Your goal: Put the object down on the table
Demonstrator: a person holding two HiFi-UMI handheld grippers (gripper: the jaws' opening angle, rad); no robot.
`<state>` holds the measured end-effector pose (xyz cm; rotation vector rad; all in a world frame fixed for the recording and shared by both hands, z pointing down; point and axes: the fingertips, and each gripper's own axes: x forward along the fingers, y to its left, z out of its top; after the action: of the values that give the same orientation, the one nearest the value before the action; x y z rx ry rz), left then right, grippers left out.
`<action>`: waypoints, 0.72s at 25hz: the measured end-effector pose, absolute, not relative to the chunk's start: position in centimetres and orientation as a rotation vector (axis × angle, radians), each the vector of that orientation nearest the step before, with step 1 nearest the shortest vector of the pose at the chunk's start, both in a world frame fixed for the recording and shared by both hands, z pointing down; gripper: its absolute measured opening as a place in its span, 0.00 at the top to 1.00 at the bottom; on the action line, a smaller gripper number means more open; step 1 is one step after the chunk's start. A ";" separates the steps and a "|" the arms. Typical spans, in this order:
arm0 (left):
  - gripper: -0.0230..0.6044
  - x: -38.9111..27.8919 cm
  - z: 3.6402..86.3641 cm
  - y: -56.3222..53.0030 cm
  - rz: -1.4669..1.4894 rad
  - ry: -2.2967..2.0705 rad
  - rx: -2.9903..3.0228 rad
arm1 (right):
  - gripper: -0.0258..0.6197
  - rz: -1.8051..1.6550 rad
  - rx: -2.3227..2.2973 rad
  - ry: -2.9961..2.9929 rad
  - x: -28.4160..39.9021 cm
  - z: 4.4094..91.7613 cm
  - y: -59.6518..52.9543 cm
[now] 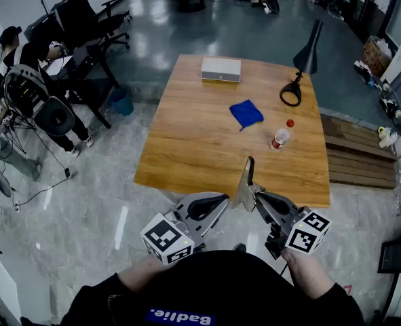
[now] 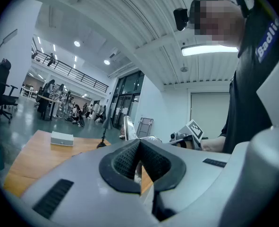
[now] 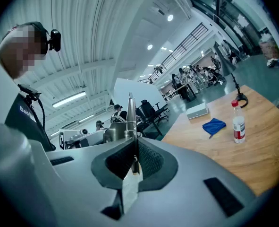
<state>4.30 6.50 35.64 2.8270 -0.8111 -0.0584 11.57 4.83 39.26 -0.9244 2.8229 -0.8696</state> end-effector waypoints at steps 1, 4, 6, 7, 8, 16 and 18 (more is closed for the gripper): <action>0.96 4.3 35.7 6.5 -0.058 -0.815 2.825 | 0.95 -0.868 -0.923 2.824 11.5 39.3 4.8; 0.96 4.2 36.0 6.5 -0.058 -0.819 2.822 | 0.95 -0.868 -0.919 2.825 11.4 39.5 4.7; 0.96 4.2 36.2 6.5 -0.059 -0.816 2.822 | 0.95 -0.871 -0.916 2.826 11.4 39.7 4.7; 0.96 4.2 36.2 6.5 -0.058 -0.817 2.822 | 0.95 -0.872 -0.914 2.826 11.4 39.7 4.6; 0.96 4.3 36.3 6.5 -0.058 -0.819 2.821 | 0.95 -0.873 -0.912 2.827 11.4 39.8 4.6; 0.96 4.5 36.2 6.7 -0.052 -0.835 2.814 | 0.95 -0.881 -0.883 2.825 11.4 39.6 4.7; 0.96 4.8 36.1 6.6 -0.047 -0.835 2.817 | 0.95 -0.873 -0.861 2.827 11.5 39.5 4.8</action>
<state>4.78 6.61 36.14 2.8171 -0.8346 -0.0469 11.46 4.78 39.46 -0.8615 2.8269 -0.8728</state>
